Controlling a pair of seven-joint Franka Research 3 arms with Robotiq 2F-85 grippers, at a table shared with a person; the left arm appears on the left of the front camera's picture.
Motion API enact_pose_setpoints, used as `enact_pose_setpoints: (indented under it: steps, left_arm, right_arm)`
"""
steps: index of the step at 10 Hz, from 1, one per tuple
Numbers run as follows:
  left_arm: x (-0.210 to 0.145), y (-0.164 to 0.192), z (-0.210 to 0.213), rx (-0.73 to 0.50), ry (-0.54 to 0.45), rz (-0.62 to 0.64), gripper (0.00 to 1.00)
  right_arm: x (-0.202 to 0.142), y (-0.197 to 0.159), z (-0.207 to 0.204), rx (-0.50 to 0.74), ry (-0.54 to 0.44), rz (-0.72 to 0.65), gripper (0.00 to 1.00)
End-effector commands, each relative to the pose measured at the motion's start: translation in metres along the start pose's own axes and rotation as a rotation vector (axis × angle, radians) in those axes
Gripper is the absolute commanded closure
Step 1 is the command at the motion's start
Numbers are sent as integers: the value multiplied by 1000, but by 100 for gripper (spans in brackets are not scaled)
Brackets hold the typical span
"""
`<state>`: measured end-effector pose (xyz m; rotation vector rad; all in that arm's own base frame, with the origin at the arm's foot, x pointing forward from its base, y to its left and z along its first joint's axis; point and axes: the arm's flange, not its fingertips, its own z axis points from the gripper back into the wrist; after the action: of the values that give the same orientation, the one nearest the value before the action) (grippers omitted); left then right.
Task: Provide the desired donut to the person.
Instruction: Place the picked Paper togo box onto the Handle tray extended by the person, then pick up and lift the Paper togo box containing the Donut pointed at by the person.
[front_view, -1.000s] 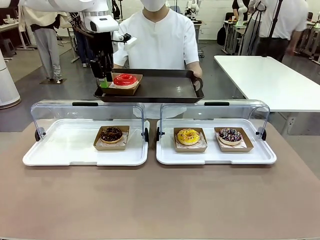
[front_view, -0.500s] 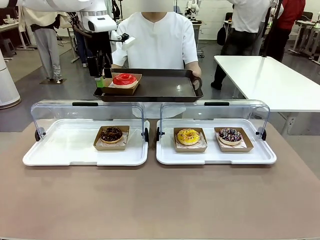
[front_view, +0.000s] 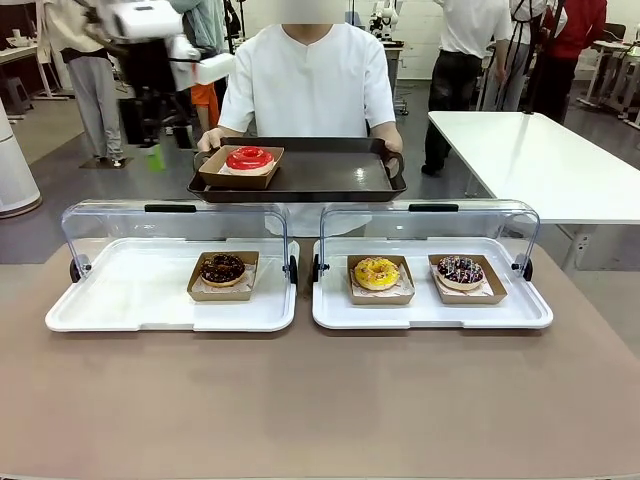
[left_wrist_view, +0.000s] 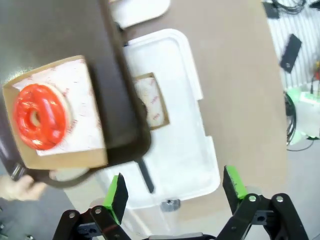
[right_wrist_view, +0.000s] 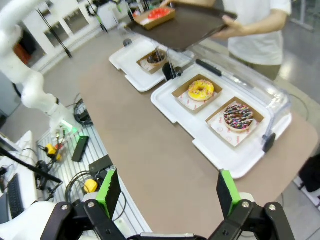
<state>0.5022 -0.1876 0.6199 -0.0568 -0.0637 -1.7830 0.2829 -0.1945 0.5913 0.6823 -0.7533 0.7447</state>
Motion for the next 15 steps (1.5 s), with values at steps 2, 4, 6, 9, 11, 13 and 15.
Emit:
enact_pose_setpoints:
  steps: [2, 4, 6, 9, 11, 13, 15]
  left_arm:
    - [-45, -82, -18, 42, -36, -11, 1]
    - [-73, -107, -22, 48, -57, 23, 1]
    - [-89, -116, -29, 65, -80, 88, 1]
    - [-91, -115, -23, 28, -40, 74, 1]
    - [-91, -115, -23, 28, -40, 74, 1]
    - [-91, -115, -23, 28, -40, 74, 1]
    - [-91, -115, -23, 28, -40, 74, 1]
  right_arm:
    - [1, 0, 0, 9, -15, 13, 0]
    - [1, 0, 0, 9, -15, 13, 0]
    - [1, 0, 0, 9, -15, 13, 0]
    - [1, 0, 0, 9, -15, 13, 0]
    - [1, 0, 0, 9, -15, 13, 0]
    - [1, 0, 0, 9, -15, 13, 0]
    - [1, 0, 0, 9, -15, 13, 0]
